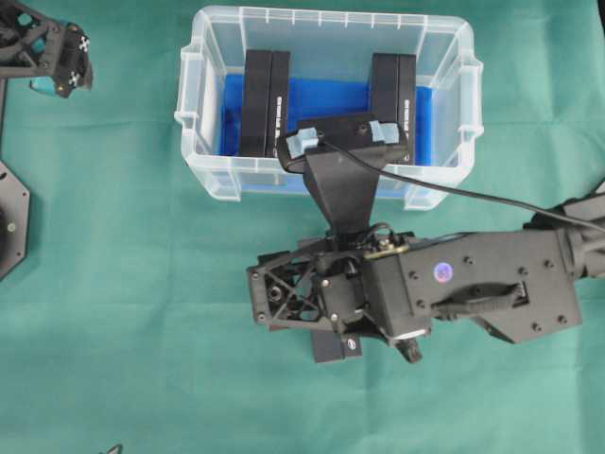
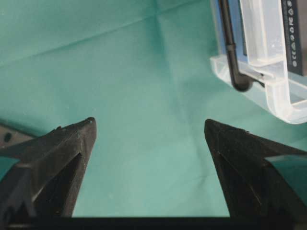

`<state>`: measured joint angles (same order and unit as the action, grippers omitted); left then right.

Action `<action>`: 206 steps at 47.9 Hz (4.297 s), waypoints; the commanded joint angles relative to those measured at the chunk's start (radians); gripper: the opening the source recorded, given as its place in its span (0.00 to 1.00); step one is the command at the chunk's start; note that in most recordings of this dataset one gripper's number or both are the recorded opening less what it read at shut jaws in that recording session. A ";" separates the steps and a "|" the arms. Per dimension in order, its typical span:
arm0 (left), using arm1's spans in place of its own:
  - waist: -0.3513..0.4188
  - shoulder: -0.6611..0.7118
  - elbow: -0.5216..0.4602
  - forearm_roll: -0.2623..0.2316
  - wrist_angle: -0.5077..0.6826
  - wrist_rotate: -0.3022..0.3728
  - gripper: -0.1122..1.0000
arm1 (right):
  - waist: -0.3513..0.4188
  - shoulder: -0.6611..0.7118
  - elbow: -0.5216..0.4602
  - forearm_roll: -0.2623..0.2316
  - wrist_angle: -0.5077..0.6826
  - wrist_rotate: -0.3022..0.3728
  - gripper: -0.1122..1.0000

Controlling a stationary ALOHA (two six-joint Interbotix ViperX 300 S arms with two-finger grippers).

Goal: Take out the box from the case.
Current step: 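Open the right gripper, release the box, and retract right, then move the open left gripper over the left black box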

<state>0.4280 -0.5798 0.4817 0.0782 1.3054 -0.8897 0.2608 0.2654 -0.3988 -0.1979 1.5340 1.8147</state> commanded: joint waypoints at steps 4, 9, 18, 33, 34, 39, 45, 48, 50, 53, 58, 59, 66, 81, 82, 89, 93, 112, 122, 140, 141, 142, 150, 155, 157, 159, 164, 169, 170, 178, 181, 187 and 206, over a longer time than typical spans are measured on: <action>0.000 -0.009 -0.011 0.000 -0.002 -0.002 0.94 | 0.009 -0.063 -0.012 -0.003 0.061 -0.017 0.94; -0.002 -0.011 -0.011 0.000 -0.002 -0.005 0.94 | 0.020 -0.087 0.015 -0.003 0.115 -0.018 0.94; -0.002 -0.011 -0.011 0.000 0.000 -0.005 0.94 | 0.041 -0.172 0.132 -0.003 0.133 -0.009 0.94; -0.028 -0.020 -0.005 0.000 -0.002 -0.018 0.94 | 0.071 -0.371 0.385 -0.003 0.081 0.031 0.94; -0.029 -0.020 -0.005 0.000 -0.002 -0.021 0.94 | 0.074 -0.385 0.403 -0.003 0.075 0.037 0.94; -0.035 -0.021 -0.003 0.000 -0.002 -0.040 0.94 | 0.097 -0.465 0.495 -0.003 0.055 0.067 0.94; -0.043 -0.021 -0.003 0.000 -0.002 -0.060 0.94 | 0.127 -0.538 0.572 -0.003 0.055 0.106 0.94; -0.046 -0.021 -0.003 0.000 -0.002 -0.069 0.94 | 0.149 -0.578 0.609 -0.003 0.057 0.129 0.94; -0.049 -0.023 -0.003 0.000 -0.002 -0.075 0.94 | 0.158 -0.600 0.629 -0.003 0.057 0.141 0.94; -0.054 -0.021 -0.003 0.000 -0.002 -0.080 0.94 | 0.172 -0.629 0.655 -0.003 0.057 0.156 0.94; -0.061 -0.023 -0.003 0.000 -0.006 -0.089 0.94 | 0.173 -0.647 0.673 -0.008 0.054 0.160 0.94; -0.063 -0.021 -0.003 0.000 -0.006 -0.091 0.94 | 0.173 -0.649 0.673 -0.009 0.052 0.158 0.94; -0.080 -0.021 -0.003 0.000 -0.006 -0.100 0.94 | 0.164 -0.649 0.680 -0.046 0.052 0.149 0.94; -0.100 -0.015 -0.005 0.000 -0.006 -0.132 0.94 | -0.012 -0.718 0.741 -0.060 0.044 -0.015 0.94; -0.101 -0.015 -0.005 0.000 -0.006 -0.133 0.94 | -0.032 -0.724 0.747 -0.061 0.041 -0.031 0.94; -0.107 -0.012 -0.006 0.000 -0.006 -0.135 0.94 | -0.187 -0.776 0.788 -0.060 0.006 -0.170 0.94; -0.109 -0.012 -0.006 0.000 -0.006 -0.135 0.94 | -0.270 -0.796 0.807 -0.058 -0.015 -0.242 0.94; -0.109 -0.009 -0.008 0.002 -0.006 -0.135 0.94 | -0.572 -0.802 0.821 -0.018 -0.040 -0.523 0.94; -0.109 -0.008 -0.009 0.003 -0.005 -0.135 0.94 | -0.597 -0.796 0.828 -0.017 -0.060 -0.540 0.94; -0.109 -0.006 -0.011 0.003 0.000 -0.137 0.94 | -0.597 -0.796 0.834 -0.012 -0.060 -0.540 0.94; -0.109 -0.008 -0.011 0.003 0.002 -0.137 0.94 | -0.597 -0.796 0.834 -0.012 -0.060 -0.540 0.94; -0.109 -0.006 -0.011 0.002 0.002 -0.137 0.94 | -0.597 -0.796 0.834 -0.014 -0.061 -0.540 0.94; -0.109 0.008 -0.021 0.003 0.002 -0.137 0.94 | -0.597 -0.796 0.834 -0.012 -0.061 -0.540 0.94; -0.110 0.034 -0.041 0.002 -0.003 -0.137 0.94 | -0.597 -0.796 0.834 -0.012 -0.063 -0.538 0.94; -0.114 0.055 -0.057 0.003 -0.006 -0.137 0.94 | -0.597 -0.796 0.834 -0.012 -0.066 -0.538 0.94; -0.117 0.074 -0.071 0.003 -0.008 -0.137 0.94 | -0.597 -0.796 0.834 -0.012 -0.071 -0.538 0.94; -0.127 0.124 -0.114 0.003 -0.008 -0.137 0.94 | -0.598 -0.796 0.834 -0.012 -0.080 -0.538 0.94; -0.137 0.178 -0.164 0.003 -0.009 -0.138 0.94 | -0.597 -0.795 0.834 -0.012 -0.086 -0.537 0.94; -0.138 0.189 -0.175 0.005 -0.009 -0.137 0.94 | -0.597 -0.795 0.836 -0.012 -0.087 -0.537 0.94; -0.152 0.272 -0.267 0.006 -0.008 -0.138 0.94 | -0.597 -0.781 0.842 -0.014 -0.097 -0.538 0.94; -0.158 0.299 -0.296 0.008 -0.008 -0.138 0.94 | -0.597 -0.776 0.844 -0.012 -0.103 -0.538 0.94; -0.169 0.360 -0.356 0.009 -0.008 -0.138 0.94 | -0.597 -0.776 0.844 -0.014 -0.118 -0.538 0.94; -0.202 0.543 -0.561 0.009 -0.008 -0.138 0.94 | -0.597 -0.776 0.845 -0.014 -0.126 -0.546 0.94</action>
<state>0.2332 -0.0445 -0.0199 0.0828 1.3008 -1.0293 -0.3344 -0.5062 0.4556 -0.2086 1.4128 1.2701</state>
